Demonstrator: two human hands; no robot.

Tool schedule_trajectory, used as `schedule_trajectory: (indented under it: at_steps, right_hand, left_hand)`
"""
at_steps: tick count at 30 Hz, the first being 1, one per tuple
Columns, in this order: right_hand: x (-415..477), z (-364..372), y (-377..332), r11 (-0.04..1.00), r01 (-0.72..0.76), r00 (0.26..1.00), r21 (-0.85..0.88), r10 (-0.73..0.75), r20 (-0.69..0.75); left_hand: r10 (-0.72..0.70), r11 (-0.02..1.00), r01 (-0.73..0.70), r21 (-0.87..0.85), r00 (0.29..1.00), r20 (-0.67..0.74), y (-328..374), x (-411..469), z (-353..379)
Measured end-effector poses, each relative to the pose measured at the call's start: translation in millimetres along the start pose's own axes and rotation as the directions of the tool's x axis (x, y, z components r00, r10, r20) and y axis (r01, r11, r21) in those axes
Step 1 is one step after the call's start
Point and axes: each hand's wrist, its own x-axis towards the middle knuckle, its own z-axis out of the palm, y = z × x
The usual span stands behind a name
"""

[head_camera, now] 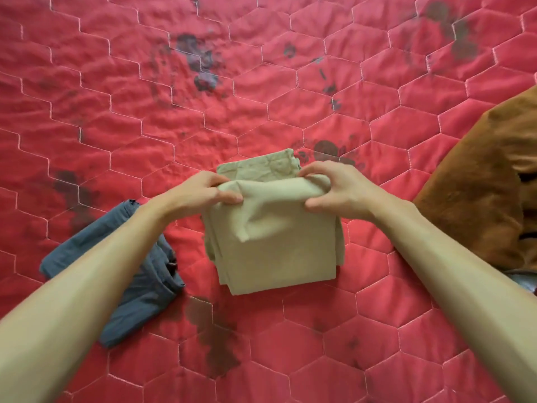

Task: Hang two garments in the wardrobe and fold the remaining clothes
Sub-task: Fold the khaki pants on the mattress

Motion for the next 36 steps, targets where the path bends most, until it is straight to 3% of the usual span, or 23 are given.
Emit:
schedule_trajectory:
  at_steps: [2,4,6,9,12,16,20,22,24,26,28,30,32,36]
  right_hand:
    - [20,9,5,0.999,0.041,0.993,-0.036,-0.045,-0.109]
    - [32,26,9,0.986,0.065,0.943,-0.157,-0.112,-0.314]
    - [33,47,12,0.966,0.081,0.866,-0.245,-0.190,-0.462]
    - [31,70,19,0.936,0.096,0.894,-0.338,-0.231,-0.385]
    - [46,67,29,0.914,0.039,0.939,-0.405,-0.172,-0.297]
    - [67,37,25,0.943,0.077,0.971,-0.325,-0.145,-0.191]
    - [85,34,23,0.924,0.084,0.960,-0.374,-0.176,-0.218]
    - [96,49,15,0.871,0.010,0.909,-0.491,-0.212,-0.360]
    - [100,66,-2,0.811,-0.014,0.793,-0.585,-0.347,-0.500]
    - [93,86,-15,0.740,0.052,0.738,-0.670,-0.481,-0.474]
    - [79,104,-14,0.634,0.134,0.784,-0.762,-0.538,-0.310]
    - [74,106,2,0.602,0.171,0.857,-0.780,-0.482,-0.184]
    - [82,97,20,0.644,0.159,0.902,-0.748,-0.403,-0.156]
    - [104,82,36,0.754,0.061,0.932,-0.654,-0.277,-0.232]
  left_hand:
    - [0.044,0.992,-0.009,0.129,0.961,-0.274,-12,18,-2]
    - [0.072,0.983,0.037,0.180,0.823,-0.564,-19,32,3]
    - [0.145,0.978,-0.006,0.208,0.733,-0.665,-22,40,17]
    - [0.350,0.853,-0.095,0.513,0.833,-0.428,-23,46,45]
    - [0.386,0.711,-0.067,0.700,0.869,-0.309,-26,58,53]
    - [0.507,0.746,-0.171,0.644,0.772,-0.382,-19,61,36]
    - [0.426,0.787,-0.100,0.609,0.802,-0.418,-16,74,28]
    - [0.381,0.742,0.053,0.669,0.787,-0.485,-20,88,37]
    - [0.334,0.771,0.158,0.617,0.725,-0.603,-23,100,52]
    - [0.348,0.800,0.159,0.578,0.662,-0.664,-30,108,66]
    - [0.393,0.805,0.139,0.577,0.605,-0.693,-38,113,70]
    - [0.411,0.816,0.094,0.570,0.599,-0.687,-44,114,68]
    - [0.408,0.824,0.055,0.564,0.634,-0.657,-46,114,65]
    - [0.321,0.839,0.088,0.536,0.716,-0.620,-45,121,58]
